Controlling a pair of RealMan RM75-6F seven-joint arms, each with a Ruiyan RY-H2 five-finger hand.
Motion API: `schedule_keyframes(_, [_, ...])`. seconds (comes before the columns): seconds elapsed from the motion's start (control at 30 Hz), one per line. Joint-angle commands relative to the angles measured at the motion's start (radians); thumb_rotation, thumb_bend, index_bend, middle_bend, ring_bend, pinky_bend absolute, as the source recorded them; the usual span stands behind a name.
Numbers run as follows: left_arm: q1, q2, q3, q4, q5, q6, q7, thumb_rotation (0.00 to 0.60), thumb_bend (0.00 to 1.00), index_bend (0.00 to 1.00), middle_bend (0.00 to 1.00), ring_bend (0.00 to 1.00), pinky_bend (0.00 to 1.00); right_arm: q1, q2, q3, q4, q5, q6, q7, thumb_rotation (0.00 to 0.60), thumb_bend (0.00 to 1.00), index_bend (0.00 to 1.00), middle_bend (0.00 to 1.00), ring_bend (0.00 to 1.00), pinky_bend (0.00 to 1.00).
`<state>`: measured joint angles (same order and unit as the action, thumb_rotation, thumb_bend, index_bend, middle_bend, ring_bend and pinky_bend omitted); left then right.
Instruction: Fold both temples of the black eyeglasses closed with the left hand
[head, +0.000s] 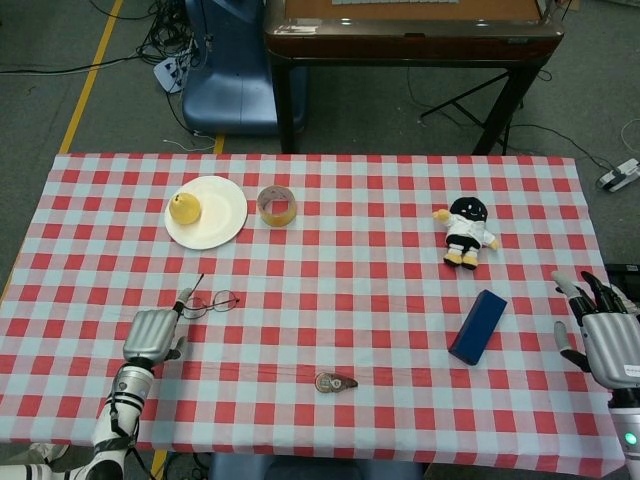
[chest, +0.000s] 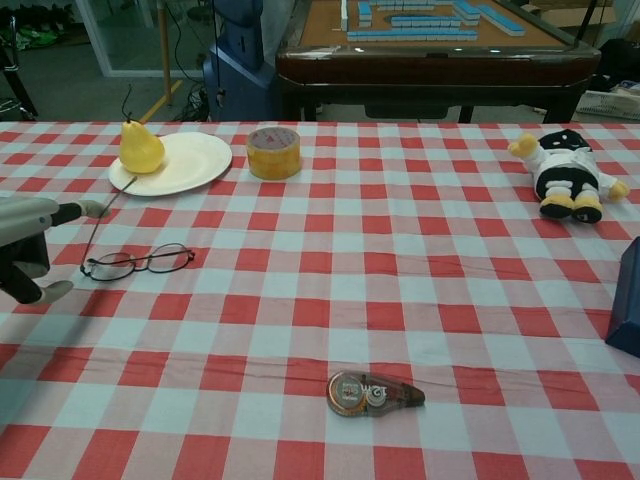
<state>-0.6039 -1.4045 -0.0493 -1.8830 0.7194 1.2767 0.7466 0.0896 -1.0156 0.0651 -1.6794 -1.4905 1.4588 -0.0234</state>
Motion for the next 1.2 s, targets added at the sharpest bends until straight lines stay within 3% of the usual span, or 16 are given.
schedule_keyframes(0.03, [-0.021, -0.04, -0.005, 0.024, -0.029, 0.011, 0.05, 0.6, 0.44, 0.0, 1.0, 1.0, 1.0, -0.001, 0.0, 0.0, 0.0, 0.001, 0.001, 0.001, 0.6, 0.49, 0.08, 0.26, 0.07, 0.15])
schedule_keyframes(0.43, [-0.05, -0.13, 0.008, 0.071, -0.084, 0.014, 0.142, 0.6, 0.44, 0.0, 1.0, 1.0, 1.0, 0.0, -0.001, 0.002, 0.008, 0.004, -0.003, 0.009, 0.6, 0.49, 0.08, 0.26, 0.07, 0.15])
schedule_keyframes(0.83, [-0.013, -0.066, 0.018, 0.009, 0.003, 0.045, 0.076, 0.6, 0.44, 0.0, 1.0, 1.0, 1.0, 0.003, -0.009, 0.001, 0.014, 0.004, -0.01, 0.012, 0.6, 0.49, 0.08, 0.26, 0.07, 0.15])
schedule_keyframes(1.2, [-0.025, -0.099, 0.014, 0.034, -0.024, 0.009, 0.088, 0.6, 0.44, 0.0, 1.0, 1.0, 1.0, -0.003, -0.003, 0.0, 0.008, 0.005, -0.003, 0.008, 0.6, 0.49, 0.08, 0.26, 0.07, 0.15])
